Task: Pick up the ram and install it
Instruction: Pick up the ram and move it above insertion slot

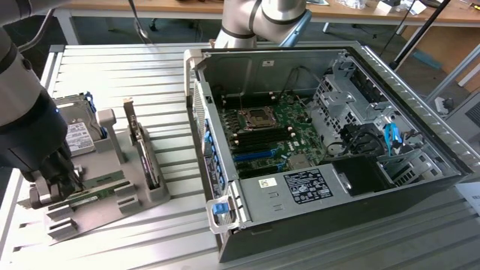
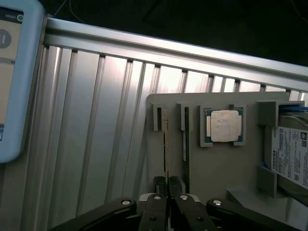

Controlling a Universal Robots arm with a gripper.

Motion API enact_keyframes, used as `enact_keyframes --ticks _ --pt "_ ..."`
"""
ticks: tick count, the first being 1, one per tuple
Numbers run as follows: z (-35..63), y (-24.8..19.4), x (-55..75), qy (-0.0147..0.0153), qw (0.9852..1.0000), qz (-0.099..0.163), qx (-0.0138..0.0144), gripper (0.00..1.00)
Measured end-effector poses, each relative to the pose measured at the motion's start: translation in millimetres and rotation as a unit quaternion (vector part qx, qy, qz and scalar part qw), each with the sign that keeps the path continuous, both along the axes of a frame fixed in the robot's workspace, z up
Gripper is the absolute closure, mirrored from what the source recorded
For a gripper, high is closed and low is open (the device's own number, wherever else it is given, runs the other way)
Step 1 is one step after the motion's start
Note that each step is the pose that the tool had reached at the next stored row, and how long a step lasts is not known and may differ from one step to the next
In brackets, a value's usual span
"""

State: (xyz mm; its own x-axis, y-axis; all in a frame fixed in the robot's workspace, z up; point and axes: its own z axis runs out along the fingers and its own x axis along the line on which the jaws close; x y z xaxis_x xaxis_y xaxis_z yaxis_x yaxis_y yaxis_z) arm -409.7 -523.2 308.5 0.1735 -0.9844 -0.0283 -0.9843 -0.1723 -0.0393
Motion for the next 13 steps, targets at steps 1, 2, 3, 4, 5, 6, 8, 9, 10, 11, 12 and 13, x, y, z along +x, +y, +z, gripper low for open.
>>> enact_keyframes --ticks 1,2,3,4,5,6,8,9,10,11,12,13 --pt "4.7 0.0 0.0 0.0 1.0 0.0 0.0 0.87" --pt "7.2 0.0 0.0 0.0 1.0 0.0 0.0 0.87" --pt "9.9 0.0 0.0 0.0 1.0 0.0 0.0 0.87" --pt "13.2 0.0 0.0 0.0 1.0 0.0 0.0 0.87" --pt "15.9 0.0 0.0 0.0 1.0 0.0 0.0 0.87" --pt "18.7 0.0 0.0 0.0001 1.0 0.0 0.0 0.87" --pt "24.3 0.0 0.0 -0.0001 1.0 0.0 0.0 0.87" --pt "27.2 0.0 0.0 0.0 1.0 0.0 0.0 0.87" --pt "30.8 0.0 0.0 0.0001 1.0 0.0 -0.0001 0.87" --pt "33.4 0.0 0.0 0.0 1.0 0.0 0.0 0.87" --pt "37.2 0.0 0.0 0.0 1.0 0.0 0.0 0.87" --pt "41.0 0.0 0.0 0.0 1.0 0.0 0.0 0.87"
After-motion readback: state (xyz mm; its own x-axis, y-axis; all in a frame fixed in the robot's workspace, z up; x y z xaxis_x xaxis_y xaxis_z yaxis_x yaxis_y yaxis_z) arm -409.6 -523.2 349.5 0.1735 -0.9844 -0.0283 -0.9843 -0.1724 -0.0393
